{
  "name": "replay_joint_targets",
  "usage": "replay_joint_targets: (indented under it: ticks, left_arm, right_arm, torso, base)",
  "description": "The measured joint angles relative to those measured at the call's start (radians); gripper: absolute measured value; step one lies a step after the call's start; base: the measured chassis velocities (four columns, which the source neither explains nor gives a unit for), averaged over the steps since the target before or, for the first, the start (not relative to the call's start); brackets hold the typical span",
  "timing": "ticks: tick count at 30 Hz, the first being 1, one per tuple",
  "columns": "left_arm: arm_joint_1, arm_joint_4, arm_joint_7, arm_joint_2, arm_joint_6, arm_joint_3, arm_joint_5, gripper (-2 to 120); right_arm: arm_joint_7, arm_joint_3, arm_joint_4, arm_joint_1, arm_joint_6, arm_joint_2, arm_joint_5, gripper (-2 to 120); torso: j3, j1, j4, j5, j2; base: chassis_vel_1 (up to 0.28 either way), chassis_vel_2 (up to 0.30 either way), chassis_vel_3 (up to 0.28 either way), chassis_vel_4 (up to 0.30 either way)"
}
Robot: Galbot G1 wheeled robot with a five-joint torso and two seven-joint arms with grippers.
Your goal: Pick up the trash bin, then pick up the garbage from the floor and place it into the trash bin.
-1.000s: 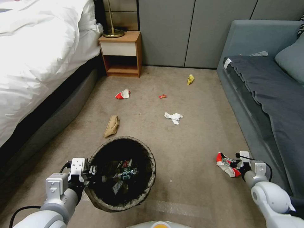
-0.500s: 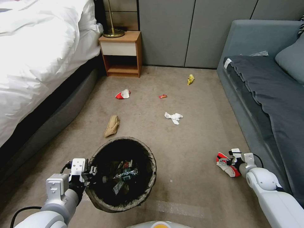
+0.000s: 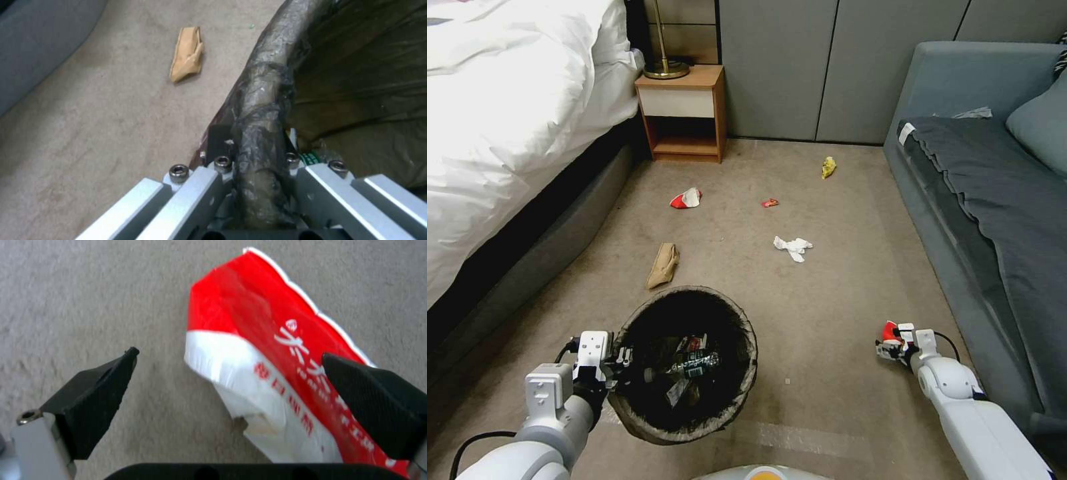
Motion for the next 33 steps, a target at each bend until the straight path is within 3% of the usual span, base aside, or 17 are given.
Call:
replay_joint_targets:
  ticks: [11, 21, 33]
  left_arm:
    - [-0.007, 0.000, 0.004, 0.016, 0.000, 0.000, -0.006, 1]
    - [-0.008, 0.000, 0.012, 0.017, 0.000, 0.002, -0.005, 1]
    - [-0.007, 0.000, 0.013, 0.013, 0.000, 0.007, -0.002, 1]
  right_arm:
    - [0.019, 0.018, -0.037, -0.011, 0.012, 0.016, -0.036, 95]
    - [0.053, 0.022, -0.046, -0.006, 0.015, 0.018, -0.037, 55]
    - [0.063, 0.024, -0.032, -0.013, 0.028, 0.018, -0.010, 17]
  torso:
    - [0.000, 0.000, 0.0002, 0.0000, 0.000]
    - [0.000, 0.000, 0.0000, -0.0002, 0.000]
    - [0.000, 0.000, 0.0000, 0.0001, 0.000]
  base:
    - [0.000, 0.000, 0.000, 0.000]
    - [0.000, 0.000, 0.000, 0.000]
    - [0.000, 0.000, 0.000, 0.000]
